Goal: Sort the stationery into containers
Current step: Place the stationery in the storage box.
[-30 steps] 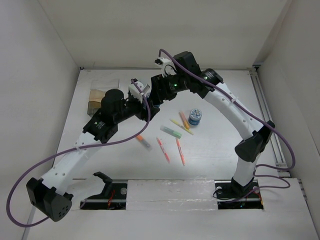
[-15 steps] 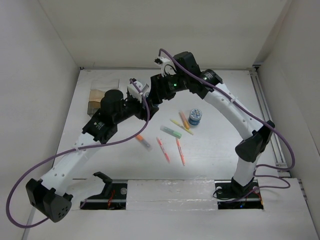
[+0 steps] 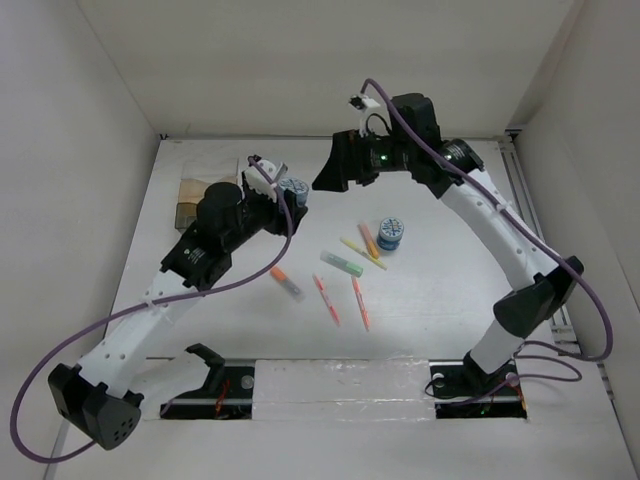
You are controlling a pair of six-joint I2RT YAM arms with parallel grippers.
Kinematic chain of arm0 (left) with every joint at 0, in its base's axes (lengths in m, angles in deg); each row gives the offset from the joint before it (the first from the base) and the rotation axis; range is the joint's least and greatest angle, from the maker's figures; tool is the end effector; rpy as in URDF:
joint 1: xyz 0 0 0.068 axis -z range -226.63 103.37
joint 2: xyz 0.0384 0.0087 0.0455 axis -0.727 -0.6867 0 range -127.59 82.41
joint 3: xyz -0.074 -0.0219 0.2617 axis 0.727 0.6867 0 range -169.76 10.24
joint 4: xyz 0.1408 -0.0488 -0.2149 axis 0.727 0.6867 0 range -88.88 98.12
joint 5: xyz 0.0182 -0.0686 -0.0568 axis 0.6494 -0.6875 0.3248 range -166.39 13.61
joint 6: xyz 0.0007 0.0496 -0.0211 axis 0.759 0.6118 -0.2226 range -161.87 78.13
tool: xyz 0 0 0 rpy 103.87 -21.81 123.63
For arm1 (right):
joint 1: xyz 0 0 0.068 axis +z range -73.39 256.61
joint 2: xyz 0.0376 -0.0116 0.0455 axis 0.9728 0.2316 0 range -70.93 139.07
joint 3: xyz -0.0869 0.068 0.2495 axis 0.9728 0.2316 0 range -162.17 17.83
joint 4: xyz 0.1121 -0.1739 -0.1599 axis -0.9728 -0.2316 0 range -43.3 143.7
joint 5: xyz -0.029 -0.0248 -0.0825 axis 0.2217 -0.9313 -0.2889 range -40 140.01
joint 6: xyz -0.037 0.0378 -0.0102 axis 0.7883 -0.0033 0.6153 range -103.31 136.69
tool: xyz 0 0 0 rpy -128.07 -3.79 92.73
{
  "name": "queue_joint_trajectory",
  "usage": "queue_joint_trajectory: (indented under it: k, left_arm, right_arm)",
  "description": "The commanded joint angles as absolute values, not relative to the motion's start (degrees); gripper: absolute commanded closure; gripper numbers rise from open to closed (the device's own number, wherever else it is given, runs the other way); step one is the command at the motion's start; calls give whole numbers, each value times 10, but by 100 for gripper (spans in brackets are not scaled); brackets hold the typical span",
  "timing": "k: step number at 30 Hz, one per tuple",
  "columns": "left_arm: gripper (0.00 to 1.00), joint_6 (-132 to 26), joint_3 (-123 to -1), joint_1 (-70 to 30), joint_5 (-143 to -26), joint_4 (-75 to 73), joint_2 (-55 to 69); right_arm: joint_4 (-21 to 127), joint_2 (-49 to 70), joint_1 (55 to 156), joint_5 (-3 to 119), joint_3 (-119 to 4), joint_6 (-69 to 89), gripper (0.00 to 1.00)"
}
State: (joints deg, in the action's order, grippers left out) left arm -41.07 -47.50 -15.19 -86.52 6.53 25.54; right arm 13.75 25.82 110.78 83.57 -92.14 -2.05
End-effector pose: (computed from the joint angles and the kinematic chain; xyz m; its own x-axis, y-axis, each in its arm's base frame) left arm 0.1917 -0.1245 0.3897 -0.0583 0.0516 -0.9970 0.6640 0.7478 -0.0001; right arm 0.2937 0.2231 0.4436 -0.6340 -0.1068 -0.7660 -0.7106 0.4714 0.5224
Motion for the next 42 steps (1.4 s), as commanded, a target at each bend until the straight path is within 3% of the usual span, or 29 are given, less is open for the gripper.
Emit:
queue_joint_trajectory:
  k: [1, 5, 14, 18, 25, 32, 42]
  left_arm:
    - [100, -426, -479, -153, -769, 9, 246]
    - [100, -445, -521, -172, -634, 0, 185]
    - [100, -428, -670, -283, -513, -77, 5]
    - [100, -461, -720, -389, -601, -127, -90]
    - [100, -442, -674, -475, -660, -315, -133]
    - [100, -436, -732, -555, -791, -322, -223]
    - [100, -381, -755, -561, -868, -392, -305]
  right_arm:
    - [176, 208, 1074, 790, -891, -30, 0]
    - [247, 130, 1013, 782, -781, -50, 0]
    - [334, -23, 1015, 764, -549, -80, 0]
    - [398, -70, 1041, 769, -454, -113, 0]
    - [437, -94, 1122, 743, -367, -120, 0]
    - [484, -94, 1181, 748, -323, -136, 0]
    - [560, -88, 1242, 699, -276, -149, 0]
